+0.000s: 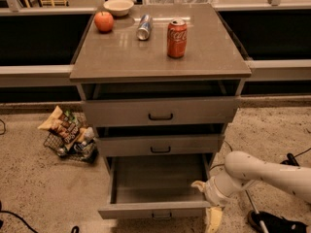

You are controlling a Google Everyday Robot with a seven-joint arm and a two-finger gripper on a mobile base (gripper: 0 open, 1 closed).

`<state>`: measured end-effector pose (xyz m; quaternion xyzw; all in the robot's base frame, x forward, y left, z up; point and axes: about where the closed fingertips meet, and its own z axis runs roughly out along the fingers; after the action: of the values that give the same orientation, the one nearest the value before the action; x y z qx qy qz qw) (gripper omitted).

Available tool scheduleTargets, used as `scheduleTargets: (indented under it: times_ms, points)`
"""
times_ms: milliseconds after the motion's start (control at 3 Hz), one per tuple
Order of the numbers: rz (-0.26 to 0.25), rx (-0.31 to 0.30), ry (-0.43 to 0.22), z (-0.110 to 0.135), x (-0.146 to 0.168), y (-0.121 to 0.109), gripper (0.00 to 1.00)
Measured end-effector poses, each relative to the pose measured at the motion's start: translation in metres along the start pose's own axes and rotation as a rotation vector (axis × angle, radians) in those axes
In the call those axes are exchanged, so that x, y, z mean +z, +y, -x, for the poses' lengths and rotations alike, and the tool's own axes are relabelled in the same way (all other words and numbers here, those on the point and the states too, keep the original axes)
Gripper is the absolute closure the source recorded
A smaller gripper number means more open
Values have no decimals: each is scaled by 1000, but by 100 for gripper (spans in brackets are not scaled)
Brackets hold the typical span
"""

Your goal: Close bottom drawer

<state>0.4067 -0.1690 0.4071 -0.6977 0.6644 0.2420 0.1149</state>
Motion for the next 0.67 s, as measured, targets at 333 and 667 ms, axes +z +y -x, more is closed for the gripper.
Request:
scheduleTargets:
  times_ms: [333,667]
  points:
    - [17,12,-48,-22,43,-4,0]
    - [46,33,-124,-38,86,-8,0]
